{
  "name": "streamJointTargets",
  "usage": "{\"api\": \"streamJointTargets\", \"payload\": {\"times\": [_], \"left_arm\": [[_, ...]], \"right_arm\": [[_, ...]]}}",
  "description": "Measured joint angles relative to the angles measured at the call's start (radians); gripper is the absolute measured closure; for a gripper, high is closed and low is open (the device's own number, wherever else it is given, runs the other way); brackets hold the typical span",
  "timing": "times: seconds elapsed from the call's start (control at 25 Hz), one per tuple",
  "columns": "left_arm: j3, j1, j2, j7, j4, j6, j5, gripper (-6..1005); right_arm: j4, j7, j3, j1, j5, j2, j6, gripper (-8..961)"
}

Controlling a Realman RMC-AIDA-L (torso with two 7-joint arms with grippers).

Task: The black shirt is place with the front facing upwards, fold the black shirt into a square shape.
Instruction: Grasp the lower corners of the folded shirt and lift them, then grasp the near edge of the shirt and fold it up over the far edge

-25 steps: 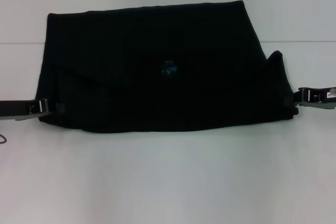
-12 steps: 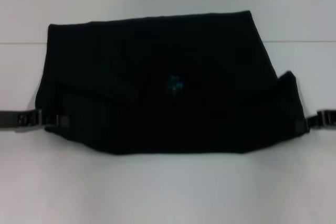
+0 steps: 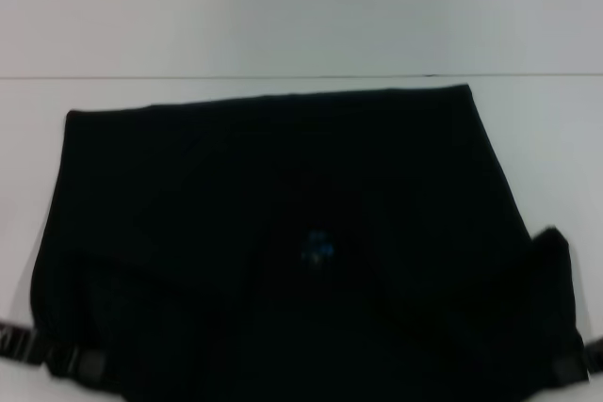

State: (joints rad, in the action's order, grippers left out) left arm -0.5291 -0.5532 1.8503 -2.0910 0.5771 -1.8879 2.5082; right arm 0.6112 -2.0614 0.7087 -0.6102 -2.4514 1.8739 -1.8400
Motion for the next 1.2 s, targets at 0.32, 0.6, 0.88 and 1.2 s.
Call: {"api": "streamJointTargets", "payload": {"times": [0.32,0.6,0.88,1.2], "left_arm": [[0.006,-0.004,0.001,0.023,0.001,-0.049,0.041,979],[0.209,-0.037,-0.003,0.022,-0.001,0.020,0.007,979],[0.399,-0.054,-0.005,-0.050,-0.015,0.234,-0.125,979],[0.397,-0.080,0.049,0.003,-0.099,0.552,-0.308,979]], "right_arm": [[-0.013,0.071,-0.011,0.003,-0.051,0.028,-0.040,925],[-0.044,0.014,-0.210,-0.014,-0.036,0.016,0.044,923],[-0.127,-0.141,-0.391,-0.032,0.211,0.000,0.287,922],[-0.210,-0.119,-0.388,-0.086,0.406,0.048,0.575,921]]}}
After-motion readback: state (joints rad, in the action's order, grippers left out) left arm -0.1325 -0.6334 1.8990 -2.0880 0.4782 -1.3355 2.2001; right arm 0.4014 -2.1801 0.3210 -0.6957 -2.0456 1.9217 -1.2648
